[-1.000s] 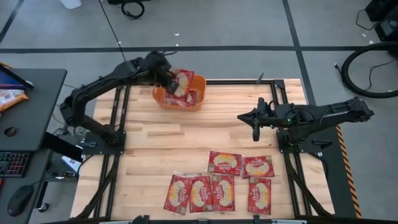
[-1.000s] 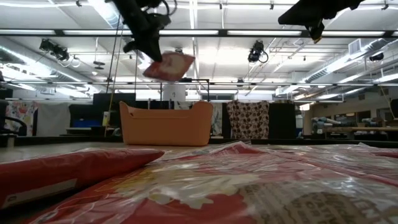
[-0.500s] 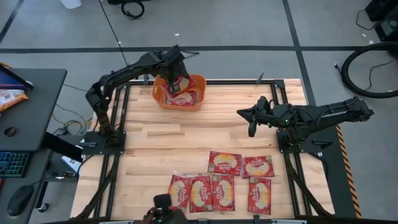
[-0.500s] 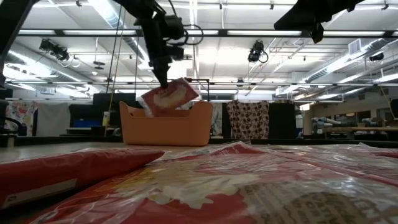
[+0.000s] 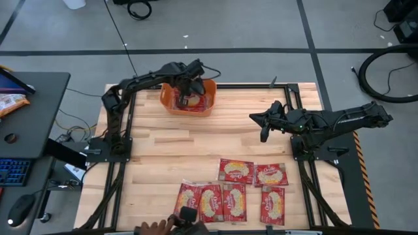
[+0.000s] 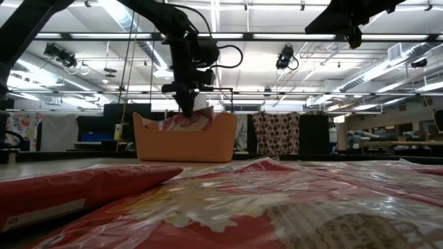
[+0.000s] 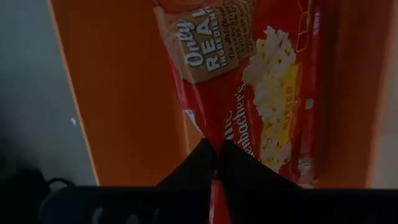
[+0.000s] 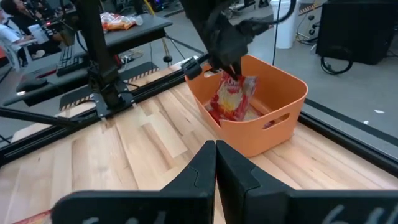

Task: Sort popcorn bags into baskets
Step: Put the red popcorn bag into the orange container

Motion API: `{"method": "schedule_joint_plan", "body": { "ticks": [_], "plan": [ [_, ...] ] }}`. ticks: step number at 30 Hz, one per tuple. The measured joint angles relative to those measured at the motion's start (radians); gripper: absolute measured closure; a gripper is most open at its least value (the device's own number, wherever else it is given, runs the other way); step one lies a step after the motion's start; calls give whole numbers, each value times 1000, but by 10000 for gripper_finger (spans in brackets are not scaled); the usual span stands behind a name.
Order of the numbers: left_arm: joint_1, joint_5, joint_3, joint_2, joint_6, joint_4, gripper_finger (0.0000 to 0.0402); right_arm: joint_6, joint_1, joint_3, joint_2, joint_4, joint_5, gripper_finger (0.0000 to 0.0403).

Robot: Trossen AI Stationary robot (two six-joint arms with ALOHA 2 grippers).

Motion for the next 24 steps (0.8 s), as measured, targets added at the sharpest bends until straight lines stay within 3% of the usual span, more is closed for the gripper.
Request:
{"method": "schedule_joint_plan", "body": {
  "ticks": [9,13,15,18,20,24],
  "plan": [
    [-55,-67,-3,-13,-8,32,261,-4,0,0,0,5,0,386],
    [-102,-84,-3,-44,-142,14,233,-10,0,0,0,7,-6,386],
    [-133,23,-3,-69,-234,-46,230,-10,0,0,0,7,-7,386],
    [-173,343,-3,-103,-326,-138,231,-16,0,0,0,7,-29,386],
    [-206,496,-4,-107,-380,-184,235,-26,0,0,0,6,-55,386],
    [-278,600,-5,-105,-482,-261,244,-57,0,0,0,7,-89,386]
  ]
}}
